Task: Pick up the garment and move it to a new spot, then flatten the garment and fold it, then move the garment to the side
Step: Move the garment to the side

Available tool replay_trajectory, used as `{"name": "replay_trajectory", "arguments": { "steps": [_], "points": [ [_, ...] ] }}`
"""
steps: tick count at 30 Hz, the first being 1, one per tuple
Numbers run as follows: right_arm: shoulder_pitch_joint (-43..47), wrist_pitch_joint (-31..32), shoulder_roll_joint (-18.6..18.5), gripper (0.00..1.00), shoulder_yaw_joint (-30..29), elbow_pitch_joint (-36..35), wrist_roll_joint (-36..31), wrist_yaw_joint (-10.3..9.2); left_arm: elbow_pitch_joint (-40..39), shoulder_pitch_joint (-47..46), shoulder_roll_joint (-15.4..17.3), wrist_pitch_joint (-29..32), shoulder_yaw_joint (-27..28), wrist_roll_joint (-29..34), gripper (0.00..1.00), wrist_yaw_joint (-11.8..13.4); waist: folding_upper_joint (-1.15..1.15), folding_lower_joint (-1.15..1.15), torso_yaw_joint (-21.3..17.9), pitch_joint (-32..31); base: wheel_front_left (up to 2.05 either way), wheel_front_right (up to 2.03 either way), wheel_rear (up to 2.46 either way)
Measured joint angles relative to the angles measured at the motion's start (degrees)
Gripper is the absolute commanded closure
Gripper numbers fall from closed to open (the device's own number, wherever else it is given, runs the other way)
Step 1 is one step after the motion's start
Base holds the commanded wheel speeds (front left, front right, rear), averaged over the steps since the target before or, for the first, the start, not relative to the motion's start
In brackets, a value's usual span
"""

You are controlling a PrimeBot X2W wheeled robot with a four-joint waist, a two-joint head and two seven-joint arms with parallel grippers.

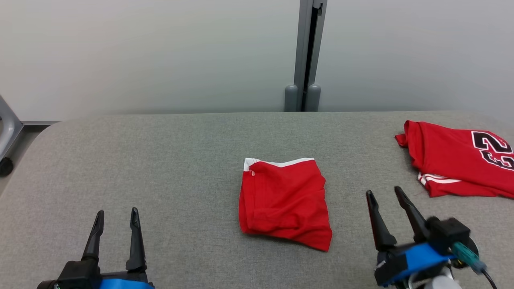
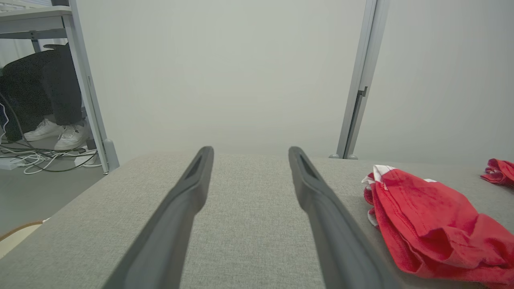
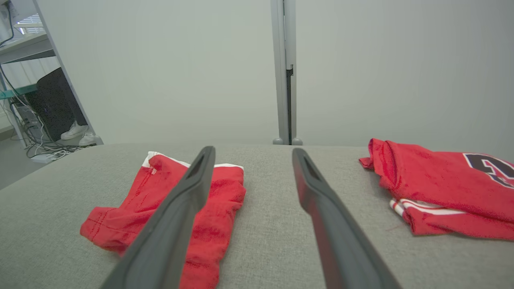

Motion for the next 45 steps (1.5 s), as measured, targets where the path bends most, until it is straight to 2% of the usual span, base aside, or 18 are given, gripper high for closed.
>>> {"name": "replay_trajectory", "arguments": {
  "steps": [6, 12, 20, 25, 34, 41, 42, 43, 44, 45],
  "points": [
    [-10.6, 0.3, -1.0, 0.0, 4.5, 8.4, 0.1, 0.0, 0.1, -0.9, 0.0, 0.0, -1.3, -0.5, 0.0, 0.2, 0.0, 0.0, 1.4, 1.1, 0.0, 0.0, 0.0],
    [-18.6, 0.3, -1.2, 0.0, 6.3, 17.8, 0.6, 0.0, 0.0, -1.9, 0.0, 0.0, -2.3, -1.0, 0.0, 0.7, 0.0, 0.0, 3.4, 3.0, 0.0, 0.0, 0.0],
    [-25.0, 0.7, -1.5, 0.0, 7.1, 32.5, 1.3, 0.0, -0.4, -3.9, 0.0, 0.0, -3.6, -1.9, 0.0, 1.4, 0.0, 0.0, 5.9, 6.8, 0.0, 0.0, 0.0],
    [-27.3, 0.6, -1.4, 0.0, 7.9, 39.1, 2.4, 0.0, -0.5, -5.1, 0.0, 0.0, -4.5, -2.4, 0.0, 1.9, 0.01, 0.01, 7.1, 9.0, 0.0, 0.0, 0.0],
    [-28.4, 0.1, 0.1, 0.0, 9.8, 46.1, 6.2, 0.0, -0.3, -6.5, 0.0, 0.0, -5.2, -2.8, 0.0, 2.1, 0.01, 0.0, 7.7, 11.0, 0.0, 0.0, 0.0],
    [-28.0, -0.2, 0.8, 0.0, 14.4, 47.2, 10.5, 0.0, 0.1, -7.0, 0.0, 0.0, -5.8, -3.1, 0.0, 2.3, 0.0, 0.0, 7.5, 11.1, 0.0, 0.0, 0.0],
    [-28.0, -0.3, 0.8, 0.55, 15.3, 47.2, 11.3, -0.01, 0.1, -7.0, 0.0, 0.0, -5.9, -3.3, 0.0, 2.3, 0.0, -0.01, 7.5, 11.2, 0.0, 0.0, 0.0],
    [-28.0, -0.3, 0.8, 0.81, 16.1, 46.9, 12.4, -0.01, 0.1, -7.0, 0.0, 0.0, -6.1, -3.4, 0.0, 2.3, 0.0, 0.0, 7.5, 11.2, 0.0, 0.0, 0.0],
    [-28.0, -0.3, 0.8, 1.0, 17.0, 46.6, 13.3, -0.01, 0.2, -7.0, 0.0, 0.0, -6.1, -3.4, 0.0, 2.3, 0.0, -0.01, 7.5, 11.3, 0.0, 0.0, 0.0],
    [-28.0, -0.3, 0.9, 1.0, 17.6, 46.3, 13.9, 0.0, 0.2, -7.1, 0.0, 0.0, -6.2, -3.5, 0.0, 2.4, 0.0, 0.0, 7.5, 11.4, 0.0, 0.0, 0.0]
  ]
}}
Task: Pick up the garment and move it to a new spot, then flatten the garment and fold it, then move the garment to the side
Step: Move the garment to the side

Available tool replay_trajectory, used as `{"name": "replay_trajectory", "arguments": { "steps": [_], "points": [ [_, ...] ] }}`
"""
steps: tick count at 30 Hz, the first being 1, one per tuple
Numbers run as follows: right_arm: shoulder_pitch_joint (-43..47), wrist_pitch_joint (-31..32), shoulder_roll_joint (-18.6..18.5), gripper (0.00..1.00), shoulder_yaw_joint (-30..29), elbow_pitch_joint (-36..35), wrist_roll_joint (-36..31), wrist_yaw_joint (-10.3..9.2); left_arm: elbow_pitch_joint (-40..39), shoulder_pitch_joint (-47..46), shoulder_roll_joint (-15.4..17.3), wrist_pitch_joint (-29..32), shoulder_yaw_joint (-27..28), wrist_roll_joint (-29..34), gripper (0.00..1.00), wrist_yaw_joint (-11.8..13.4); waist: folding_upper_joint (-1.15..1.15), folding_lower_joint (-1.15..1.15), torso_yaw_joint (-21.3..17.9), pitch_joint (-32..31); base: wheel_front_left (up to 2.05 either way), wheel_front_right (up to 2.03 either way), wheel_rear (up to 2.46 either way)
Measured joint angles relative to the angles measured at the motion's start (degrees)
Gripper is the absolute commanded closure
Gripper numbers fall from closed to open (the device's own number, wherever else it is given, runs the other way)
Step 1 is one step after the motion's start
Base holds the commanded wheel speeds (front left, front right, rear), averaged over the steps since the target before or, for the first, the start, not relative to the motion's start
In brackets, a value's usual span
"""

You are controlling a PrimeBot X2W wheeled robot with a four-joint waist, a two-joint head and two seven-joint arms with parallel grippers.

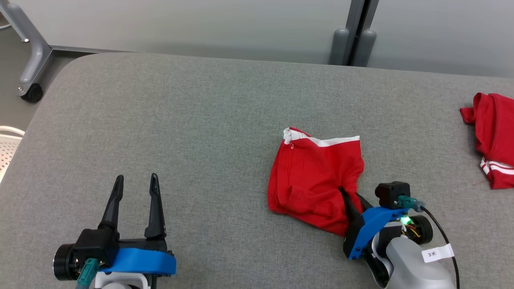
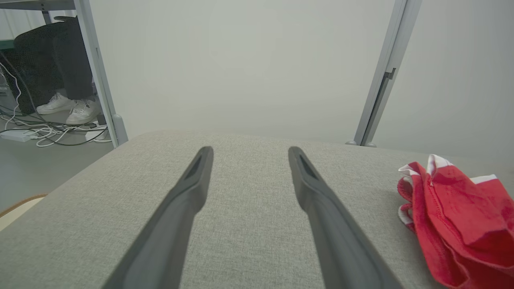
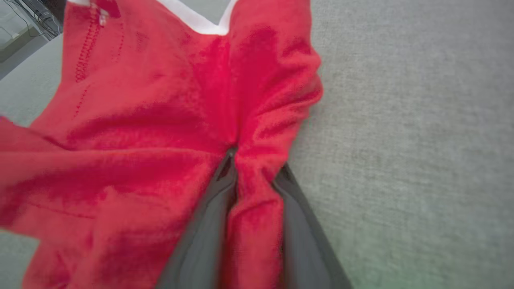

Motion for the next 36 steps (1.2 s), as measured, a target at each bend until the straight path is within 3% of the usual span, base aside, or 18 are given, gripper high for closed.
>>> {"name": "replay_trajectory", "arguments": {
  "steps": [7, 14, 26, 36],
  "points": [
    [-0.1, 0.2, -1.5, 1.0, 0.0, -3.5, 0.8, 0.0, 0.0, -0.4, 0.0, 0.0, 0.1, -0.4, 0.0, 0.2, 0.0, 0.0, -0.6, -0.1, 0.0, 0.0, 0.0],
    [3.1, 0.2, -4.5, 1.0, -1.3, -9.7, -0.8, 0.01, -0.5, 0.2, 0.0, 0.0, 0.2, -0.6, 0.0, 0.2, 0.0, 0.0, -3.9, 0.3, 0.0, 0.0, 0.0],
    [7.0, 0.2, -9.6, 1.0, -6.9, -16.9, -2.3, 0.01, -1.5, -3.2, 0.0, 0.0, 0.4, 1.6, 0.0, -0.8, 0.01, 0.01, -17.8, 3.6, 0.0, 0.0, 0.0],
    [7.9, 0.2, -9.9, 1.0, -9.8, -21.3, -5.3, 0.01, -1.5, -4.0, 0.0, 0.0, 1.4, 2.7, 0.0, -1.5, 0.0, 0.0, -21.2, 4.2, 0.0, 0.0, 0.0]
  ]
}}
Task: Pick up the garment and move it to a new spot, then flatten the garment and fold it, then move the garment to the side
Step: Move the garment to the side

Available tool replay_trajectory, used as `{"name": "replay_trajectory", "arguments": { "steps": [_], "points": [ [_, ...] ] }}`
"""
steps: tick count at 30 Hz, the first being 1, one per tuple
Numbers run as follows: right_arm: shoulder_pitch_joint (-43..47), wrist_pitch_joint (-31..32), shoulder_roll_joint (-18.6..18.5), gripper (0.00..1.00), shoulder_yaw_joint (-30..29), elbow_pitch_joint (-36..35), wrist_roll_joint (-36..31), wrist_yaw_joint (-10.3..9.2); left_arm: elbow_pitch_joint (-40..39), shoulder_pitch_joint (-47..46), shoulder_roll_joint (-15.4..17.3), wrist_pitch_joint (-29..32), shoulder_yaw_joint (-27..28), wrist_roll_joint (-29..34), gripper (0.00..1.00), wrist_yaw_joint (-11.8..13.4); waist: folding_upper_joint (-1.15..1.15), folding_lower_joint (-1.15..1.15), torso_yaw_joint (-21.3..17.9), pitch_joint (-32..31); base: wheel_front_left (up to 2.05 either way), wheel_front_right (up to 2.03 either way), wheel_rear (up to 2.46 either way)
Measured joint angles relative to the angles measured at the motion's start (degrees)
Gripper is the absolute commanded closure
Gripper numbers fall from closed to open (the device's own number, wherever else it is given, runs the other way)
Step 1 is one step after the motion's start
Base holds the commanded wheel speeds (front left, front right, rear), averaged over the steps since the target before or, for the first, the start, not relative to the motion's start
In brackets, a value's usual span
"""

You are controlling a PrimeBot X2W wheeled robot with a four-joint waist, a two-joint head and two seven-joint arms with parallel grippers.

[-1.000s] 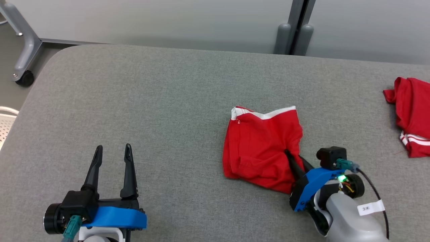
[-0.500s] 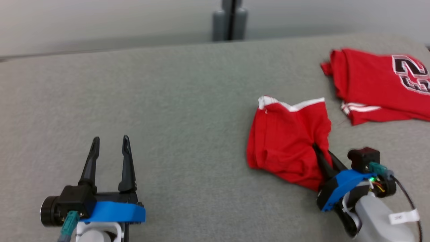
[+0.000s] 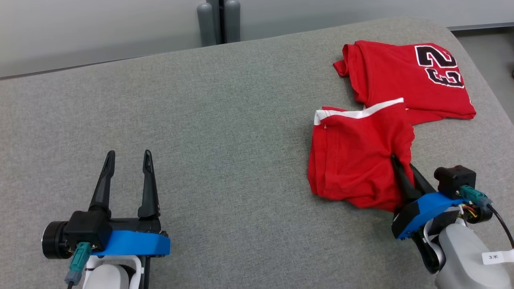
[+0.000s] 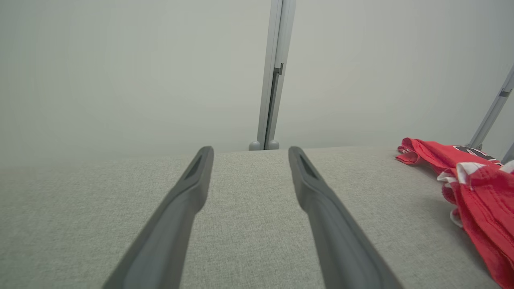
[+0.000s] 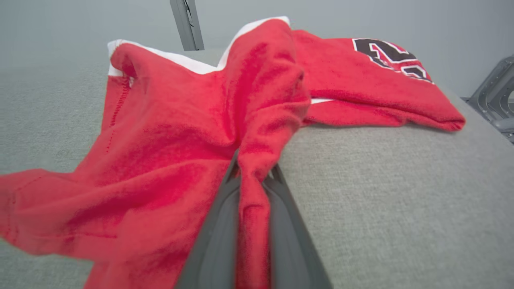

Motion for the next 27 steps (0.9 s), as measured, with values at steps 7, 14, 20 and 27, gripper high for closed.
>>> {"name": "replay_trajectory", "arguments": {
  "steps": [7, 14, 20, 27],
  "points": [
    [-6.3, 0.0, -0.8, 1.0, 2.1, -3.5, -4.7, 0.0, -0.3, -0.5, 0.0, 0.0, 0.4, 0.8, 0.0, -0.6, 0.0, 0.0, 0.4, 2.1, 0.0, 0.0, 0.0],
    [-20.3, 0.0, -5.9, 1.0, 5.9, 0.2, -5.7, 0.0, -1.5, -3.4, 0.0, 0.0, 0.2, 1.5, 0.0, -1.1, 0.0, 0.0, 1.5, 6.8, 0.0, 0.0, 0.0],
    [-30.1, 0.0, -11.2, 1.0, 9.2, 9.1, -2.1, 0.01, -2.6, -6.0, 0.0, 0.0, -0.5, 2.6, 0.0, -1.5, 0.01, 0.01, 2.3, 11.9, 0.0, 0.0, 0.0],
    [-36.2, 0.1, -17.2, 1.0, 11.1, 18.5, 0.7, 0.01, -4.9, -7.6, 0.1, 0.0, -0.5, 3.4, 0.0, -1.6, 0.0, 0.0, 2.8, 16.2, 0.0, 0.0, 0.0]
  ]
}}
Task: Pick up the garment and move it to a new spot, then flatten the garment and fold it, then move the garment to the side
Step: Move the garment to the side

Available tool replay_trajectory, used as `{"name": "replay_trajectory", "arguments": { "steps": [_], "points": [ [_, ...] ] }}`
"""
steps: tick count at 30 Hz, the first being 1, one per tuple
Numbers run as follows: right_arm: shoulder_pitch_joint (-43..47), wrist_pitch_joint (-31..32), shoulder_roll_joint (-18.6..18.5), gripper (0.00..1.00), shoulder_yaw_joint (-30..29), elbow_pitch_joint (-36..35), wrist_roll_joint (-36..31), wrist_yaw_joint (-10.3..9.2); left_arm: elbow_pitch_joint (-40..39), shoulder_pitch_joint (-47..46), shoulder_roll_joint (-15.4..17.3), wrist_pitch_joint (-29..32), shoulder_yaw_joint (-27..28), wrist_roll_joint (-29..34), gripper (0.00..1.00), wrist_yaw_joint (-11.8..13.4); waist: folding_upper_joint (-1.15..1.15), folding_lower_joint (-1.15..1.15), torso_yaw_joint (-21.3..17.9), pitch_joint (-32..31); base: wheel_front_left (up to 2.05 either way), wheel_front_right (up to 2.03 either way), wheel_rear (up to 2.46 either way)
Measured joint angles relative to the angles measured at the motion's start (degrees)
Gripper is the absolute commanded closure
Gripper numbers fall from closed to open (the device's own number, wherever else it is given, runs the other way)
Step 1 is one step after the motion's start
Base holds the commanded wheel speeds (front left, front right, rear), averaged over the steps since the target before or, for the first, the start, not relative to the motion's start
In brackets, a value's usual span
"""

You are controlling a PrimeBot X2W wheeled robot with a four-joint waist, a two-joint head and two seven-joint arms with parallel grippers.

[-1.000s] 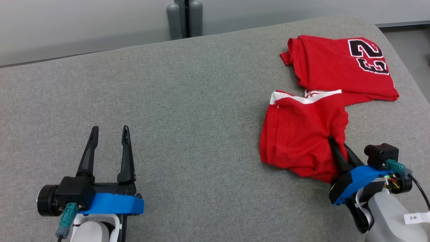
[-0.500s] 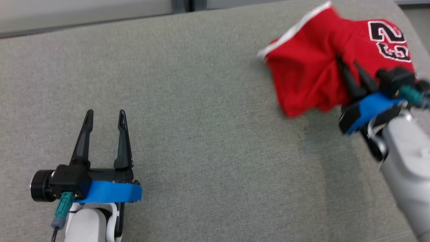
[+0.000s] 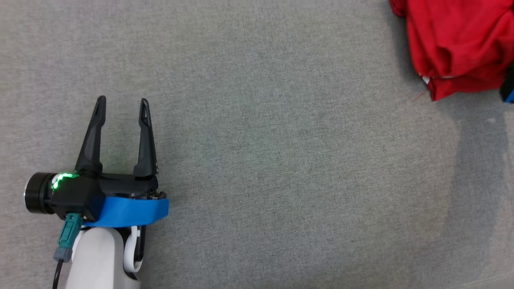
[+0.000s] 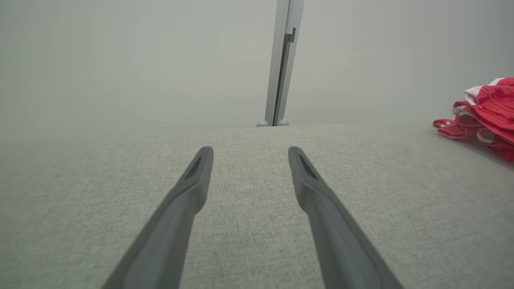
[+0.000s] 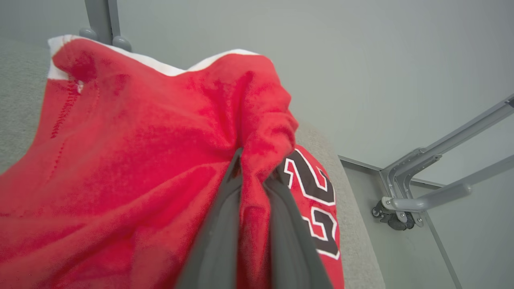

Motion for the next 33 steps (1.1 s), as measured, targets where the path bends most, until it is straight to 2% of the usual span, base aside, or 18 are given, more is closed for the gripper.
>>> {"name": "replay_trajectory", "arguments": {
  "steps": [6, 13, 15, 19, 24, 28, 33],
  "points": [
    [-3.8, 0.0, -2.6, 1.0, 0.5, 5.0, 0.6, 0.0, -1.9, -1.0, 0.1, 0.0, -0.3, 0.7, 0.0, -0.2, 0.0, 0.0, -1.2, 2.5, 0.0, 0.0, 0.0],
    [-5.7, 0.0, -2.4, 1.0, 0.5, 7.2, 0.3, 0.0, -2.8, -1.4, 0.5, 0.0, 0.0, 1.0, 0.0, -0.2, 0.0, 0.0, -2.4, 3.5, 0.0, 0.0, 0.0],
    [-5.9, 0.0, -2.5, 0.0, -0.2, 7.7, 0.3, 0.0, -2.8, -1.5, 0.5, 0.0, 0.0, 1.0, 0.0, -0.3, 0.0, -0.01, -2.3, 3.6, 0.0, 0.0, 0.0],
    [-6.1, 0.0, -2.0, 0.0, -0.7, 9.8, 0.3, 0.0, -2.9, -1.6, 0.6, 0.0, 0.1, 1.0, 0.0, -0.3, 0.01, 0.0, -2.1, 3.2, 0.0, 0.0, 0.0],
    [-5.7, 0.0, -2.4, 0.0, -3.0, 9.2, -0.4, -0.01, -2.6, -1.5, 0.5, 0.0, 0.2, 0.5, 0.0, 0.0, 0.0, 0.0, -1.0, 0.5, 0.0, 0.0, 0.0],
    [-4.1, -0.1, -1.1, 0.0, -4.8, 3.7, -2.3, 0.0, -2.2, 0.2, 0.3, 0.0, 0.6, -0.3, 0.0, 0.5, -0.01, -0.01, -0.1, -3.0, 0.0, 0.0, 0.0],
    [2.1, -0.1, 1.9, 0.0, -7.6, -5.1, -4.6, -0.01, -1.3, 3.3, 0.2, 0.0, 1.3, -1.6, 0.0, 1.1, -0.02, -0.01, 1.4, -8.3, 0.0, 0.0, 0.0]
  ]
}}
